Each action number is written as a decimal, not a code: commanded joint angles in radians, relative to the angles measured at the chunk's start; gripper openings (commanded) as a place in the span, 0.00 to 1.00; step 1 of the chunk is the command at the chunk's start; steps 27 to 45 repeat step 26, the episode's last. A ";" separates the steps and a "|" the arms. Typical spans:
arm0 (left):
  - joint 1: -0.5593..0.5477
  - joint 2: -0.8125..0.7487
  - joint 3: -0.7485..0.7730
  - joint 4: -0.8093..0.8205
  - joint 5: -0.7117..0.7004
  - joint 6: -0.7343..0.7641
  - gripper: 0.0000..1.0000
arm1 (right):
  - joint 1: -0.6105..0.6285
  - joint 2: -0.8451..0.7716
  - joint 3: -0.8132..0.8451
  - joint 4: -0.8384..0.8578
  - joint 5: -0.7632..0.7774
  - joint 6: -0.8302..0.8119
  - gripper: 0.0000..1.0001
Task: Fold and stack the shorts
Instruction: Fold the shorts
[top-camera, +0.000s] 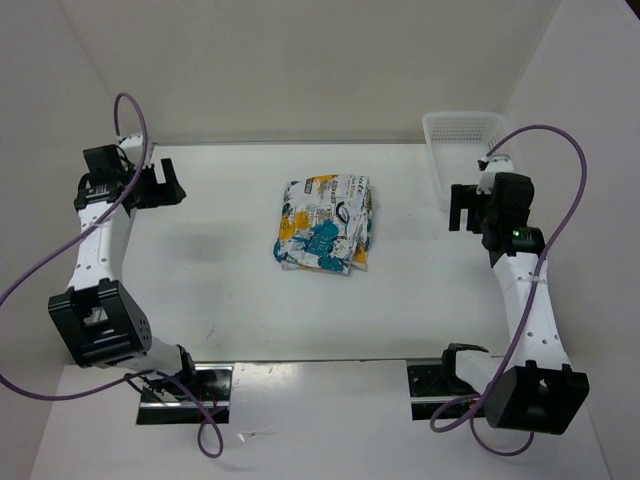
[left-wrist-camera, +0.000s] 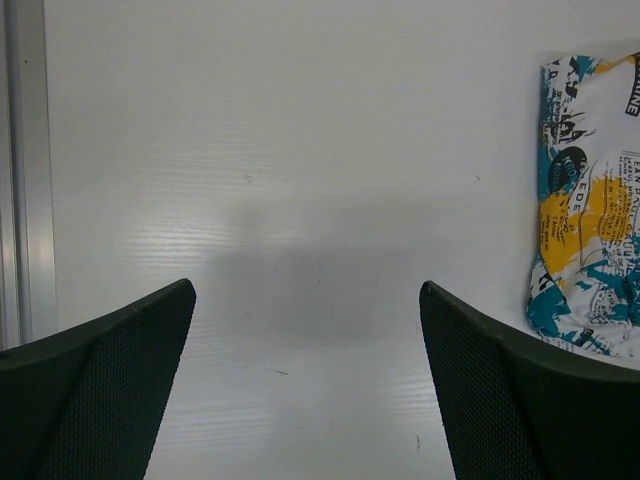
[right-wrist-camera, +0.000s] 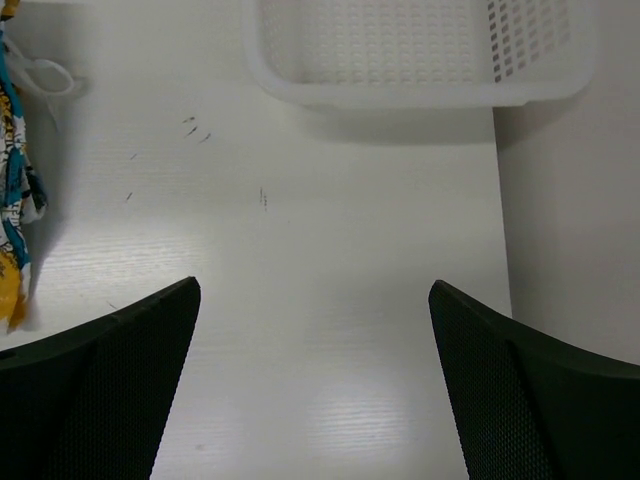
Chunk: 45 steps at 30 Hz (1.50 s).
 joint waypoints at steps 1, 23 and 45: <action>0.015 -0.056 0.007 0.051 0.039 0.005 1.00 | 0.020 -0.066 -0.005 -0.008 0.155 0.075 1.00; 0.058 -0.095 -0.033 0.060 0.077 0.005 1.00 | 0.029 -0.126 -0.093 0.023 0.090 0.063 1.00; 0.058 -0.095 -0.042 0.060 0.077 0.005 1.00 | 0.029 -0.126 -0.093 0.032 0.090 0.063 1.00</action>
